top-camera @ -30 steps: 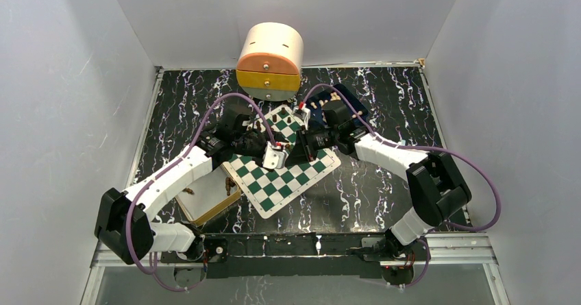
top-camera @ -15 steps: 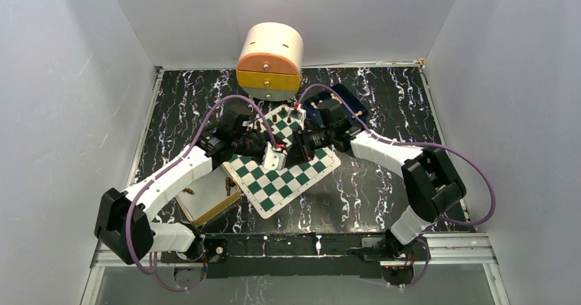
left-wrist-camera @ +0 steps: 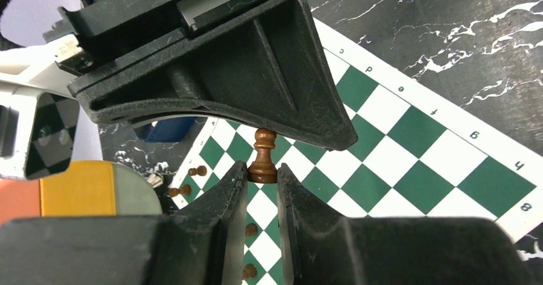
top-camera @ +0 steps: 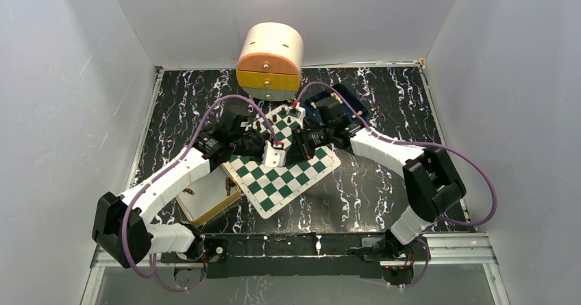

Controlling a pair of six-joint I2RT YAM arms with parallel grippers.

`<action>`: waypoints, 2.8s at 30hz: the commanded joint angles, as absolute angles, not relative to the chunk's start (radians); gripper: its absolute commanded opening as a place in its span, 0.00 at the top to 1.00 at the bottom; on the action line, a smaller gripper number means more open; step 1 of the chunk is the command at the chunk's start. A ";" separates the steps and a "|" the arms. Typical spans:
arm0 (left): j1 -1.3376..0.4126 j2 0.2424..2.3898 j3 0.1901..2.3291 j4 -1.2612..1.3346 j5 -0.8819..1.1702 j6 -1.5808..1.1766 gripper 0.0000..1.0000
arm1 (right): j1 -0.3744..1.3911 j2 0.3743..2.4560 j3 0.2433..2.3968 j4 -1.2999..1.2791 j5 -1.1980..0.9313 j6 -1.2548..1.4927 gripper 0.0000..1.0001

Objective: Set up the chess pieces on the board
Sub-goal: Place the chess piece on the chessboard.

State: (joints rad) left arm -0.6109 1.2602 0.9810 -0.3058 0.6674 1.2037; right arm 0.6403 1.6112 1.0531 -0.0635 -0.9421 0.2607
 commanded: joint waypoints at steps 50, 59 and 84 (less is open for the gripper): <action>-0.621 1.126 0.814 0.221 0.487 0.270 0.56 | 0.513 1.395 0.956 0.391 -0.710 0.638 0.88; -0.620 0.950 0.748 0.042 0.363 0.346 0.10 | 0.516 1.566 1.203 0.029 -0.509 0.360 0.89; -0.620 0.420 0.525 -0.074 0.093 0.543 0.09 | 0.683 2.258 1.933 -0.436 -0.005 0.029 0.88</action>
State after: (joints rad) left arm -0.6174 0.4412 0.5163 -0.0784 0.1448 0.5194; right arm 0.6720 2.2223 1.8404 -0.4026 -0.0517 0.0597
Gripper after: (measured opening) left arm 0.907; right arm 0.189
